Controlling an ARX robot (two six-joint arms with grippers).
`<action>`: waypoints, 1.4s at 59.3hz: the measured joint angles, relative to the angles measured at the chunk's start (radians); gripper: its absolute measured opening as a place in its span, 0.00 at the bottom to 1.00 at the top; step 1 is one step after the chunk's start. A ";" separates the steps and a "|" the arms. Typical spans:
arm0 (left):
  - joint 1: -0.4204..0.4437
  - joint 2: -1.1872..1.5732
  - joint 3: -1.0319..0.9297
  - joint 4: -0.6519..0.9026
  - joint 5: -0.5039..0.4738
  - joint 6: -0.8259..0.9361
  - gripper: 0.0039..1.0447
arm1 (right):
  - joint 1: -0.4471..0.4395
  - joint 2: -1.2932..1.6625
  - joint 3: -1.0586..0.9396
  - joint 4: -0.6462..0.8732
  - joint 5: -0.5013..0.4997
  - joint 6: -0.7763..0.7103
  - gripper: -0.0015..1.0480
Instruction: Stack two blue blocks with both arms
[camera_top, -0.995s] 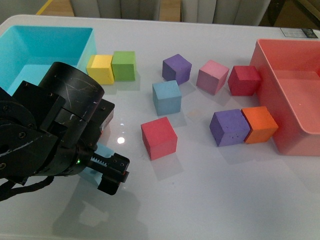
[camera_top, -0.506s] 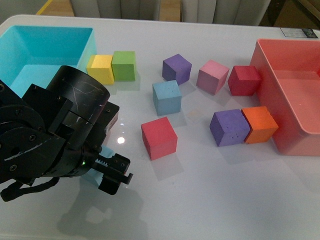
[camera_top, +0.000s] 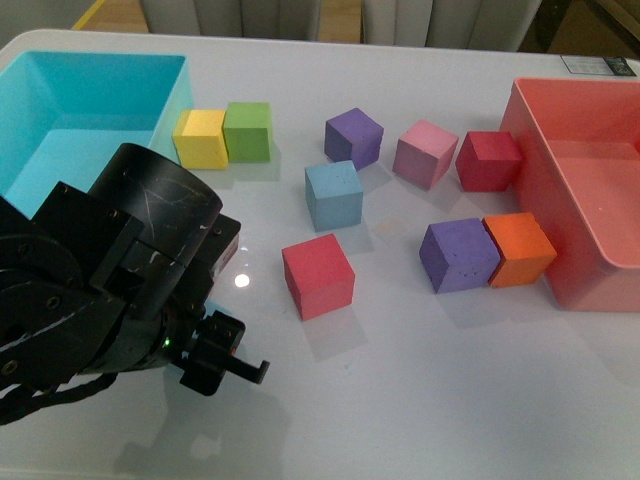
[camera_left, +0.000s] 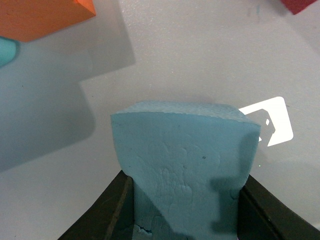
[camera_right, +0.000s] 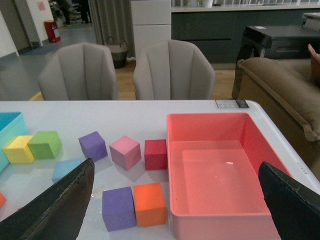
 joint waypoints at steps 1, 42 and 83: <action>0.000 -0.009 -0.003 -0.003 0.005 0.001 0.40 | 0.000 0.000 0.000 0.000 0.000 0.000 0.91; -0.036 -0.016 0.544 -0.361 0.024 0.103 0.38 | 0.000 0.000 0.000 0.000 0.000 0.000 0.91; -0.063 0.296 0.973 -0.532 0.005 0.138 0.38 | 0.000 0.000 0.000 0.000 0.000 0.000 0.91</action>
